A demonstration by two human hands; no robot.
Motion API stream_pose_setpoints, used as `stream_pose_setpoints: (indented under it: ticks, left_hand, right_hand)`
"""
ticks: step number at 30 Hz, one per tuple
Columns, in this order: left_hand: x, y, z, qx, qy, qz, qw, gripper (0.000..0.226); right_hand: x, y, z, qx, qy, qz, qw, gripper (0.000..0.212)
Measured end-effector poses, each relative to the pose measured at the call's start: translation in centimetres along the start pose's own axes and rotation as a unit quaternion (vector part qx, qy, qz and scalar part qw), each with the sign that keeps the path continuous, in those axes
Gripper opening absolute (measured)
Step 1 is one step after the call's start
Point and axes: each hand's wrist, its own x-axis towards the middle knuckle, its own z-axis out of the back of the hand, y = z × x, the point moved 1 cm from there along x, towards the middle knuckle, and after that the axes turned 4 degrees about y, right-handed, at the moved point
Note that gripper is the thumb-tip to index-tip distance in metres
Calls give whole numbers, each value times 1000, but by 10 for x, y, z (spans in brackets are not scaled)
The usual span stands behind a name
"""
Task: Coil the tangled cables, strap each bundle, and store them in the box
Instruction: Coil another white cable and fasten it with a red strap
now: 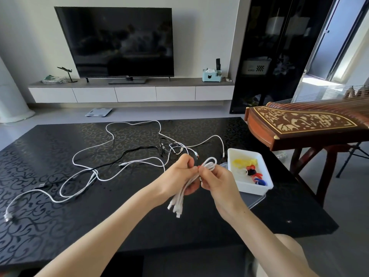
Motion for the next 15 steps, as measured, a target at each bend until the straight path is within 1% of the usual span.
stream_pose_setpoints:
  ticks: [2,4,5,6,8,10,11,13,15]
  left_hand:
    - [-1,3,5,-40,34,32,998,15]
    - [-1,6,11,-153,79,59,983,8]
    - [-2,7,14,-210,95,72,970,11]
    - [-2,10,15,-253,99,87,959,14]
    - [0,14,17,-310,91,114,939,12]
    - [1,16,17,-363,88,137,917,6]
    - [3,16,17,-386,92,145,907,4]
    - [5,16,16,-406,103,160,894,8]
    - [9,16,15,-391,109,179,896,18]
  right_hand:
    - [2,-3,0,70,0,-52,996,30]
    - [3,-3,1,164,36,-94,981,31]
    - [4,-4,4,181,51,-100,977,31]
    - [4,-5,7,169,63,-98,979,29]
    - [5,-8,12,140,93,-92,981,30]
    - [7,-12,21,130,114,-91,981,43]
    - [9,-13,26,120,122,-82,982,46]
    - [12,-15,35,93,146,-56,983,46]
    - [16,-15,40,86,171,-38,981,51]
